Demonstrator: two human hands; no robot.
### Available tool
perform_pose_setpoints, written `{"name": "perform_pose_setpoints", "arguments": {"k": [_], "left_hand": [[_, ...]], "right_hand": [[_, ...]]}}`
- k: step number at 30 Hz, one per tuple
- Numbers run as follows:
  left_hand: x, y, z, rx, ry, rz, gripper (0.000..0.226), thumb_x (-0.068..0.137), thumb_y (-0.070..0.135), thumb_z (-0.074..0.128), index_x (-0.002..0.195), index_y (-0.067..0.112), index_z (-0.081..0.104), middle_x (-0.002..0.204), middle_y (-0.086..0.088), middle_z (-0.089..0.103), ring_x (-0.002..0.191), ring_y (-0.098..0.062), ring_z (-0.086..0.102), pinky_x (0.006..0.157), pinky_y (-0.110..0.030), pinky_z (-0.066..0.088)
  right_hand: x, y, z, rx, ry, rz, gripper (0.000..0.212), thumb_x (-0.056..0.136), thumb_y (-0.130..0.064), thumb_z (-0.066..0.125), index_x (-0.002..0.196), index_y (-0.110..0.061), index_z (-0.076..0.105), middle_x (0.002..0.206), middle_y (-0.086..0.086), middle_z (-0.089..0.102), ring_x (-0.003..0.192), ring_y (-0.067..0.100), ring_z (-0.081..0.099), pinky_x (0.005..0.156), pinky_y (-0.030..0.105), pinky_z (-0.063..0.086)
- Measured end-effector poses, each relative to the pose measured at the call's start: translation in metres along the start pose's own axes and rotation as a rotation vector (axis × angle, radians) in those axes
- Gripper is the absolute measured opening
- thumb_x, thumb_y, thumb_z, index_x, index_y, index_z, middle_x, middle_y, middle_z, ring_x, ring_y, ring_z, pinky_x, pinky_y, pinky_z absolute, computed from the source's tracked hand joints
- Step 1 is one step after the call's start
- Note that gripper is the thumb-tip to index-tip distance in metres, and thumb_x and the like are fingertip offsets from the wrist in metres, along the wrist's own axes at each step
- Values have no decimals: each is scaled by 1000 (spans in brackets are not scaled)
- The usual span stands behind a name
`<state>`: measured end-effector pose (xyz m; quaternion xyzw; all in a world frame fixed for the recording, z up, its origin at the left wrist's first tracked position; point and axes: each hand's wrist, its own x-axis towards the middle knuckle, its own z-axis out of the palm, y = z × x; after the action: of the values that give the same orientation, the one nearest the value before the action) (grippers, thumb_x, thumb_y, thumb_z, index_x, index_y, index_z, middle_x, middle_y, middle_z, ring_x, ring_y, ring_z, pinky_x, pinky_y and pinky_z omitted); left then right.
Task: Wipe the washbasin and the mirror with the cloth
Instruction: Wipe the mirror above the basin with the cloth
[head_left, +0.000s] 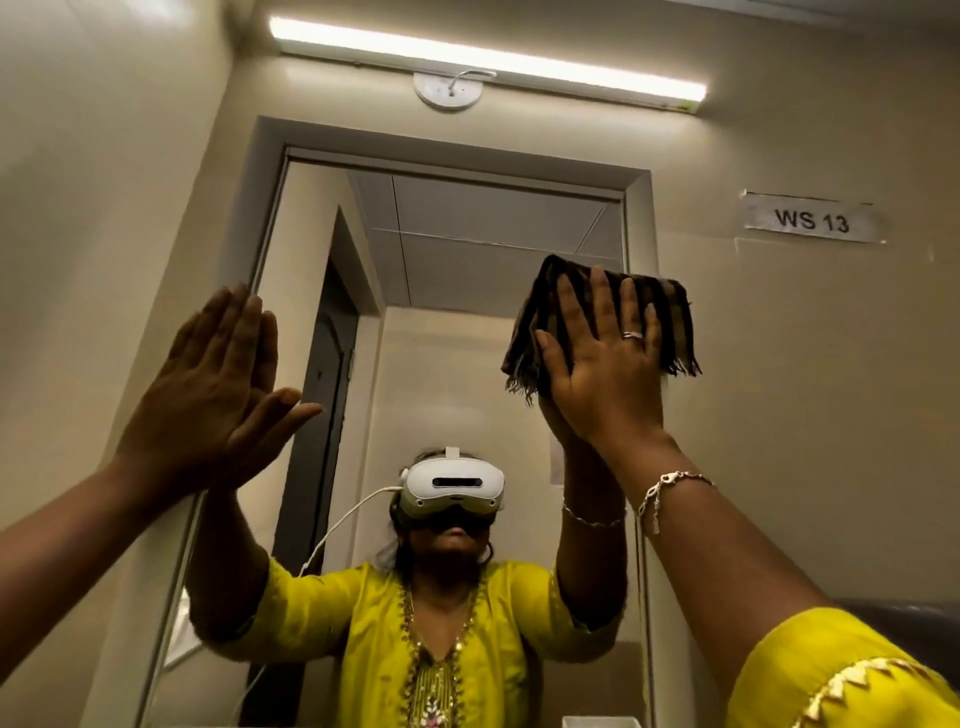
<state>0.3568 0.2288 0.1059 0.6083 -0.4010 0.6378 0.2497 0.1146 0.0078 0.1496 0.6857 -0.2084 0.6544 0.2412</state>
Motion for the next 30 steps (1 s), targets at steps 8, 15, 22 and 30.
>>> {"name": "perform_pose_setpoints", "arguments": {"k": [8, 15, 22, 30], "left_hand": [[-3, 6, -3, -152, 84, -17, 94, 85, 71, 11, 141, -4, 11, 151, -19, 10, 140, -20, 2, 114, -18, -4], [-5, 8, -5, -229, 109, -71, 100, 81, 76, 12, 142, -2, 13, 151, -14, 9, 141, -28, 7, 114, -36, 9], [-9, 8, -6, -211, 134, -42, 89, 87, 68, 17, 141, -2, 16, 150, -18, 13, 140, -25, 8, 113, -29, 9], [-9, 9, -3, -383, 211, -68, 84, 88, 66, 7, 141, 1, 12, 150, -11, 12, 140, -18, 7, 112, -39, 15]], "right_hand": [[-17, -35, 14, -9, 78, 185, 64, 91, -48, 12, 147, -19, 22, 154, 18, 17, 141, 41, 13, 112, 54, 5], [-16, -93, 26, 13, 89, 136, 61, 93, -45, 17, 145, -15, 28, 151, 21, 24, 138, 44, 19, 110, 52, 5], [-11, -167, 35, 36, 49, 24, 61, 90, -44, 20, 142, -16, 33, 149, 18, 30, 137, 42, 25, 109, 51, 10], [0, -211, 34, 75, -103, -173, 61, 93, -50, 3, 146, -25, -13, 154, 11, -21, 139, 36, -23, 104, 50, -22]]}}
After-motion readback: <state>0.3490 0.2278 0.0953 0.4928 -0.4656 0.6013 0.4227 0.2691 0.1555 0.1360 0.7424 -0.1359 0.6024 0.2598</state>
